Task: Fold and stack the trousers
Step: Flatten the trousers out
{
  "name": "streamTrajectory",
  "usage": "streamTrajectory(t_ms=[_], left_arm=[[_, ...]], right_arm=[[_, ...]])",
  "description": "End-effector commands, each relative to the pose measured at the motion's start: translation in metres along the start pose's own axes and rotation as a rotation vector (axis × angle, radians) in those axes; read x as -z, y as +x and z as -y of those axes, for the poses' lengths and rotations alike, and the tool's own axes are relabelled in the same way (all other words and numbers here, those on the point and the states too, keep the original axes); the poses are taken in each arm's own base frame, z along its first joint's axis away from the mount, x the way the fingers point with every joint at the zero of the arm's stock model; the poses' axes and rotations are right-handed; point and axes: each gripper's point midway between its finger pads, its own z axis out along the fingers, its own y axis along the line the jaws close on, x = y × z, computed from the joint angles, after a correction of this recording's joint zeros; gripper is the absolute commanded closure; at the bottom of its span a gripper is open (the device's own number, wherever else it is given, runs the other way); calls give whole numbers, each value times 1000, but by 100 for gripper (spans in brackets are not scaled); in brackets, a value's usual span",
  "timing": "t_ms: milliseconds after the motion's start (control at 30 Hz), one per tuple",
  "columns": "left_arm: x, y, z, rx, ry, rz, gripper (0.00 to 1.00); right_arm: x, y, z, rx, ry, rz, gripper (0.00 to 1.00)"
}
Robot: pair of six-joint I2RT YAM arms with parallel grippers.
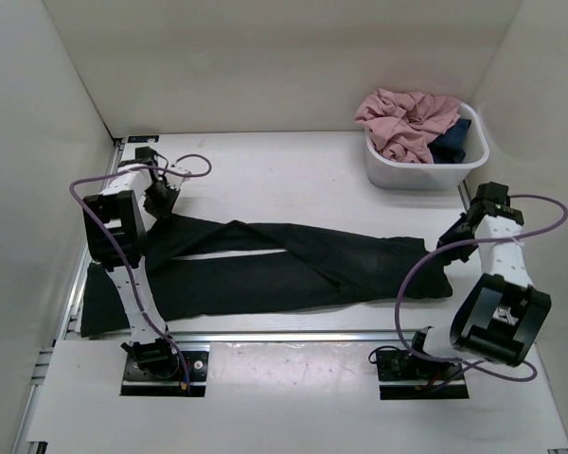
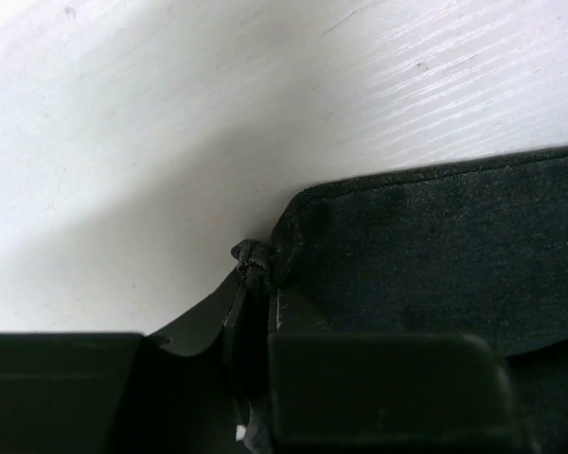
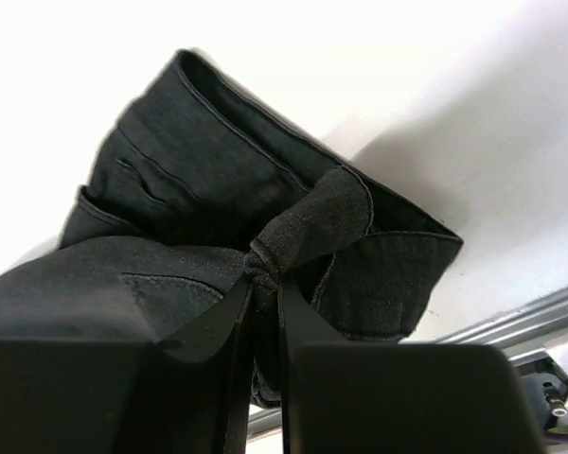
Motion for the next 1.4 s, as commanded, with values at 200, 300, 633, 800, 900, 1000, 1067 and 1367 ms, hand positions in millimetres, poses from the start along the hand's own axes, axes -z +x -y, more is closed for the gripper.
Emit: streamTrajectory(t_ms=[200,300,633,800,900,1000,1067,1367], left_arm=[[175,-56,-121,157,-426,324,86],[244,-40,-108,88,-527,381,86],[212,161,4,115,-512,116,86],[182,211,41,122,-453,-1,86],[173,225,52,124,-431,-38,86],[170,237,56,130,-443,-79,86],[170,246,60,123,-437,-116,86],[197,229,52,95,-466,-61,86]], right_arm=[[56,-93,-48,66,-131,223,100],[87,-103,-50,92,-149,326,100],[36,33,17,-99,-68,175,100],[34,69,45,-155,18,167,100],[36,71,53,-140,54,196,100],[34,81,59,-132,73,179,100],[35,83,59,-164,70,180,100],[86,58,44,-107,-4,319,100]])
